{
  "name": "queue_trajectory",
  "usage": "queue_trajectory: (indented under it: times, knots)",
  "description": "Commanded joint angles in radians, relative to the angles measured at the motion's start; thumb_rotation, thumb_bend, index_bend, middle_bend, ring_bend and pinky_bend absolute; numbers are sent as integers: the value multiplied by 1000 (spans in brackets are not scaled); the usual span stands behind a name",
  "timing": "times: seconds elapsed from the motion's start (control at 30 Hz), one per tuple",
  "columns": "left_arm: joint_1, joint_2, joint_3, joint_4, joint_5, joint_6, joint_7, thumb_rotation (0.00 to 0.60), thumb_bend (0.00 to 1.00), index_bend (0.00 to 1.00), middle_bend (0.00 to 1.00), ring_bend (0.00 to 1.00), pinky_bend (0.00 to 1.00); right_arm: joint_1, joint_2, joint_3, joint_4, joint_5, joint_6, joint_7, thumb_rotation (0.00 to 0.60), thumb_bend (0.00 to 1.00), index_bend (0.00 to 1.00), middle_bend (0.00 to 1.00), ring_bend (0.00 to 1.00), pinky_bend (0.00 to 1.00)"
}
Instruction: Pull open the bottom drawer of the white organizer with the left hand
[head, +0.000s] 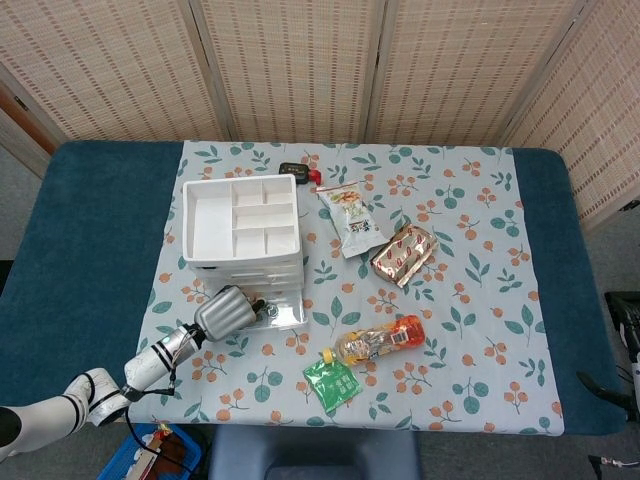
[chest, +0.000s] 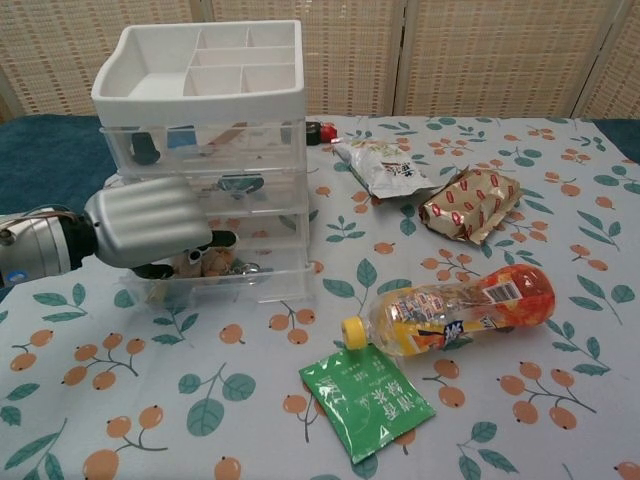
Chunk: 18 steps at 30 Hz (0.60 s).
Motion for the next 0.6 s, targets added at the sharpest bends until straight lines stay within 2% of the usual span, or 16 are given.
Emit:
queue_trajectory:
  times: [0.03,0.37,0.6]
  knots:
    - [-1,1,-3,-11,-11,-11,18,600,207,325,890,991,1000,-1,1,0,1,1,1,2,600,79,0,97,60,132]
    - [-7,-7,-4,-22,-25,-19,34,600,206,383,899,992,1000,-2,1,0,4,1,2,8,600,80,0,97,62,133]
    - [-6,-21,-1,-5,-22,4,0,600,207,491,916,996,1000,-3,2,2,6,3,3,11,600,79,0,97,65,133]
